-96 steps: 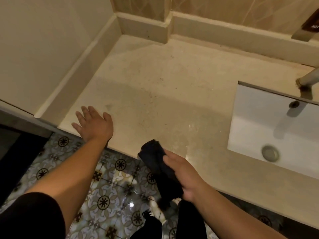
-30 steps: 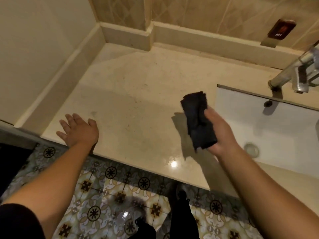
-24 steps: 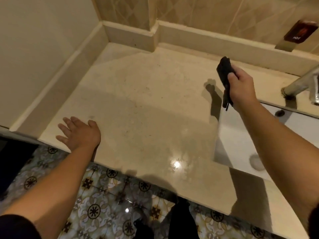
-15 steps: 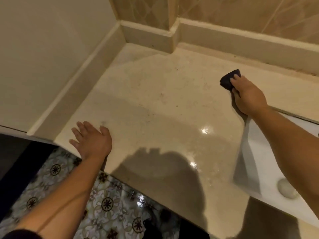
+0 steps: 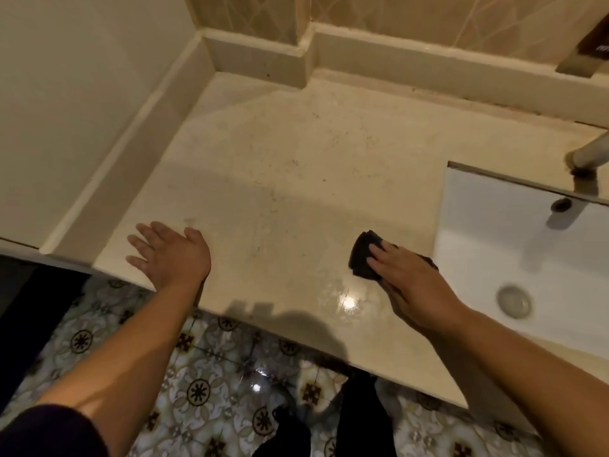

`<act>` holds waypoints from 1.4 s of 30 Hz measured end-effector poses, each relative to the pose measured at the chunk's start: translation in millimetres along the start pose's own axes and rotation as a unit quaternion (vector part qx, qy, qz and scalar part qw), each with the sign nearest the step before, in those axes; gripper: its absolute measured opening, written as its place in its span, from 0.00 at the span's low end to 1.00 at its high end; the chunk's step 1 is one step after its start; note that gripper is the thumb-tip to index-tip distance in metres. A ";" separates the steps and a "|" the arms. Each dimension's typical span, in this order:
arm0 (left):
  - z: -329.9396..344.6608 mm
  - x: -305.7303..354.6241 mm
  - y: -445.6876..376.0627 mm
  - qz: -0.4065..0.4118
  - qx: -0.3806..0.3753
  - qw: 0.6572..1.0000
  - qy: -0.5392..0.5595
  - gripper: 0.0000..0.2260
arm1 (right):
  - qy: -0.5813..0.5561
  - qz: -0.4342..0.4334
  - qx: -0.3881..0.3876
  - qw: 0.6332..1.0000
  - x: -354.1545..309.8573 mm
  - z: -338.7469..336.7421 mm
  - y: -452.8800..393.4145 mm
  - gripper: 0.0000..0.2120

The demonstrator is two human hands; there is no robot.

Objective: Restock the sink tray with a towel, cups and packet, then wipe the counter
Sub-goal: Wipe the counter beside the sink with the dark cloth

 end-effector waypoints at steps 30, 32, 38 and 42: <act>25.8 54.5 74.6 0.219 -0.044 0.974 -0.029 0.33 | -0.690 0.275 0.144 0.654 30.0 -25.3 -41.6 0.17; 34.4 76.0 97.2 0.261 -0.026 0.963 -0.058 0.34 | -0.555 0.292 0.189 0.756 87.5 -61.1 -83.4 0.17; 27.6 87.6 102.7 0.277 0.004 0.958 -0.078 0.33 | -0.094 0.222 0.151 0.959 196.5 -89.7 -204.7 0.18; 35.1 87.0 101.2 0.278 -0.009 0.955 -0.101 0.32 | 0.088 0.092 0.078 0.989 184.8 -63.5 -250.7 0.12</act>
Point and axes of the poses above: each hand's wrist, its own y-axis away from the middle knuckle, its own z-axis out of the palm, x = y × z, the point moved 9 cm from there along -y, towards the middle knuckle, and after that the axes turned 5 degrees about -x, right-handed, at the moved point
